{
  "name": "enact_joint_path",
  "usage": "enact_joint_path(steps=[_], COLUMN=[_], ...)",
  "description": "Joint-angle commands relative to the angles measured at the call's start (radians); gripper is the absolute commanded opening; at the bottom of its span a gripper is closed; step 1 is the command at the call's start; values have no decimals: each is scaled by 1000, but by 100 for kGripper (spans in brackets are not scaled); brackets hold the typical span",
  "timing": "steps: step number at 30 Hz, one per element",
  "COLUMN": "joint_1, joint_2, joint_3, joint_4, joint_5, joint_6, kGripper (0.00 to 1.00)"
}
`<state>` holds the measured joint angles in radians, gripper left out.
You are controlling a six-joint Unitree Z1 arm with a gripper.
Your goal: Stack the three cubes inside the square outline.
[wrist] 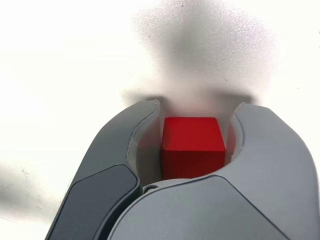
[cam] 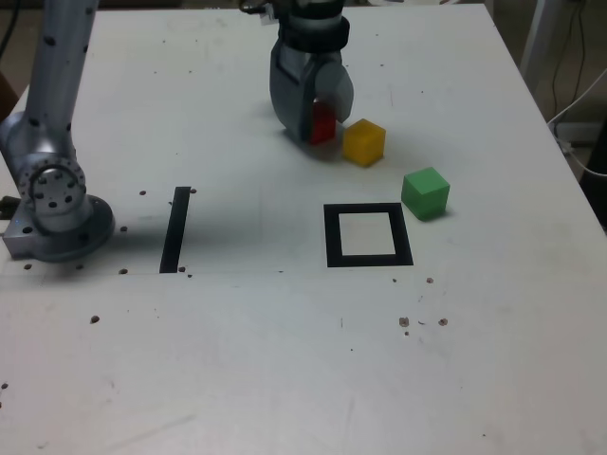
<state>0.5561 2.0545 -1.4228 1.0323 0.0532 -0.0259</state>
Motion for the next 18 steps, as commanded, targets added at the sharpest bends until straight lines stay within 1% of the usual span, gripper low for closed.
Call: enact_joint_path(steps=[1, 5, 11, 15, 18], joint_1=[1, -3, -41, -104, -176], joint_2=[-13, -43, -123, -157, -169], joint_3=[2, 0, -2, 4, 12], joint_4=[7, 41, 119, 161, 169], joint_5=[2, 8, 19, 18, 23], joint_6=[-2, 0, 0, -17, -44], kGripper=[15, 15, 15, 15, 15])
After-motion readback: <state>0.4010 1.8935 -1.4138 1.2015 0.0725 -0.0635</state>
